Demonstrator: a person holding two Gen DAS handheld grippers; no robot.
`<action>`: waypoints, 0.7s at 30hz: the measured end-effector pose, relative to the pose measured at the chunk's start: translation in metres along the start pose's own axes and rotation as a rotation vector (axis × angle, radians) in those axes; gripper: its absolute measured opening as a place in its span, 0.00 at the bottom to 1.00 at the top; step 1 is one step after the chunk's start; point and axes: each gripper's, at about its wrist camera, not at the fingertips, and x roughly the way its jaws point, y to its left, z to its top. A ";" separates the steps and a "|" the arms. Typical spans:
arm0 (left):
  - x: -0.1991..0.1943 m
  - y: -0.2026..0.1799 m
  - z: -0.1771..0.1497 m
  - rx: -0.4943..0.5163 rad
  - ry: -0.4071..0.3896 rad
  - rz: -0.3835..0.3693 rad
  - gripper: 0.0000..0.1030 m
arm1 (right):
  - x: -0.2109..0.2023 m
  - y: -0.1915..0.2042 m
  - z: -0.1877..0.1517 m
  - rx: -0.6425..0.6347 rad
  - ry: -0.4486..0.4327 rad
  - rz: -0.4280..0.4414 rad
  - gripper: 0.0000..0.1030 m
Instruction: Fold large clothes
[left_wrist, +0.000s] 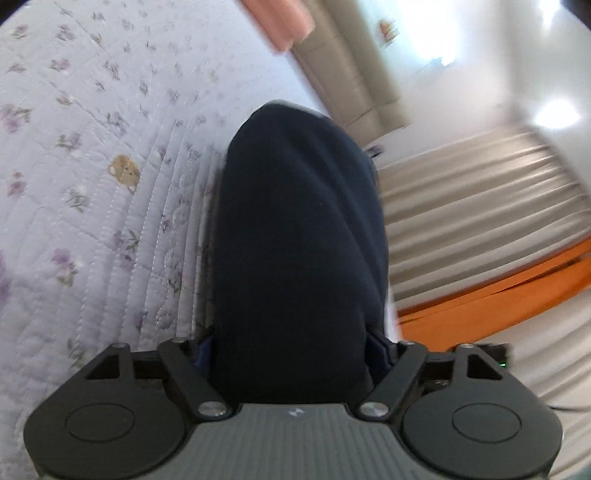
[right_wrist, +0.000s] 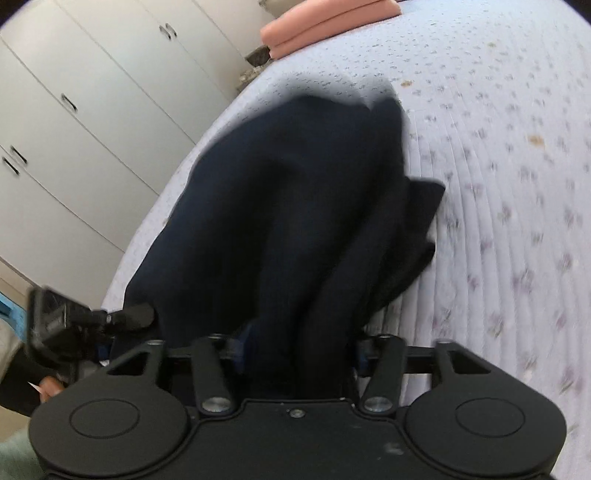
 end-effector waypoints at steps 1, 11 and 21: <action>0.000 0.001 0.002 0.006 -0.006 -0.001 0.76 | 0.000 -0.003 -0.002 0.015 -0.015 0.019 0.76; -0.086 -0.048 -0.035 0.188 -0.251 0.200 0.75 | -0.054 0.025 -0.034 -0.150 -0.166 -0.119 0.77; -0.021 -0.124 -0.089 0.438 -0.084 0.685 0.66 | -0.049 0.075 -0.065 -0.087 -0.113 -0.318 0.73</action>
